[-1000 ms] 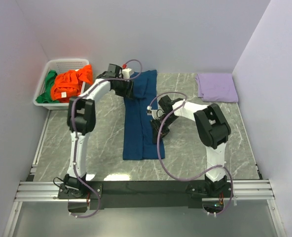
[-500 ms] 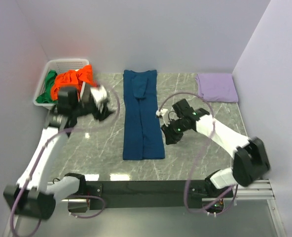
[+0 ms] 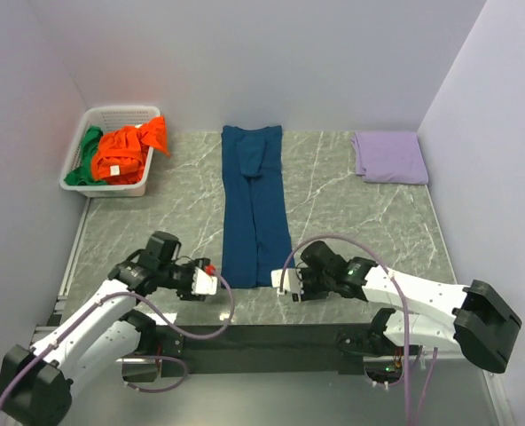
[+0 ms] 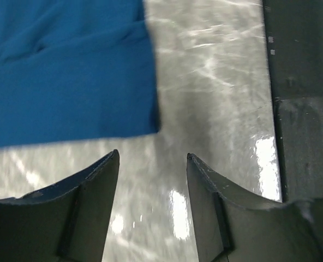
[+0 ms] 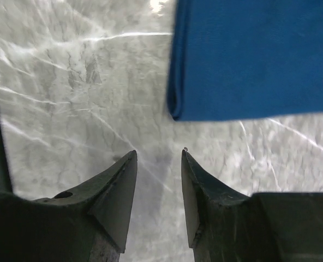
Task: Fold and stack the t-shirts
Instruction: Fold the tshirt
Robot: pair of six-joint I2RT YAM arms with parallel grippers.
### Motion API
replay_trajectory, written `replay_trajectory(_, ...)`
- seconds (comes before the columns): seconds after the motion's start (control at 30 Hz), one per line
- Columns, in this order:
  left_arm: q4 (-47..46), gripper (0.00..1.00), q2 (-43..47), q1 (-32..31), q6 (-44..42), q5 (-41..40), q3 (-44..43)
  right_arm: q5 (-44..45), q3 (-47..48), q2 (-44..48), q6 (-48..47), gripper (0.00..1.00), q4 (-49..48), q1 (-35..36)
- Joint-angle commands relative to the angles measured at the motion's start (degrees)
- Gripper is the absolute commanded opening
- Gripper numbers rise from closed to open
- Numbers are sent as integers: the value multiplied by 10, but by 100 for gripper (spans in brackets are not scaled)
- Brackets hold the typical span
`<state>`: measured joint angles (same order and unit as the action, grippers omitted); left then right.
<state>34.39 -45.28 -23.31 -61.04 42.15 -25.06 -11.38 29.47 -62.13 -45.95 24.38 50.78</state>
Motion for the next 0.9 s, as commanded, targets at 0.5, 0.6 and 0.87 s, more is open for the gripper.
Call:
replay_trajectory(0.5, -255, 53, -198, -153, -22, -138, 32, 38, -12, -122, -124, 39, -135, 46)
replay_trajectory(0.6, -270, 43, -232, -154, -25, -142, 25, 29, -13, -131, -138, 39, -130, 48)
replay_trajectory(0.87, -282, 18, -251, -153, -34, -146, 27, 20, -13, -146, -144, 10, -130, 54)
